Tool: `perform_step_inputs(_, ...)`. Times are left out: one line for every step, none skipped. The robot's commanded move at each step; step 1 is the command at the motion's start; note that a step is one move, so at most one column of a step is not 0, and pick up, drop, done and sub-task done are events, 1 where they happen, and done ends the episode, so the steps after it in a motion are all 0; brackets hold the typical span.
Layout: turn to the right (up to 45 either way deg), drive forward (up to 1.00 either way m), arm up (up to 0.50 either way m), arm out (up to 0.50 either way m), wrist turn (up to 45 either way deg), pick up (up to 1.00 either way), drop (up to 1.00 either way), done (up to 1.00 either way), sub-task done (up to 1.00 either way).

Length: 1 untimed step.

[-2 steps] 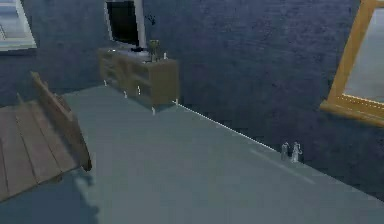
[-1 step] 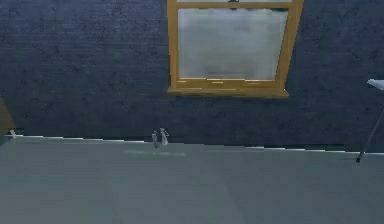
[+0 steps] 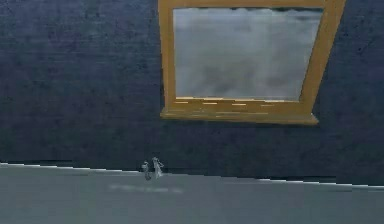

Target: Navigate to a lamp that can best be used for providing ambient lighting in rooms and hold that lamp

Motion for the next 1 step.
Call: perform_step_inputs(45.0,0.00,0.00,0.00,0.0,0.00,0.00,0.00,0.00)
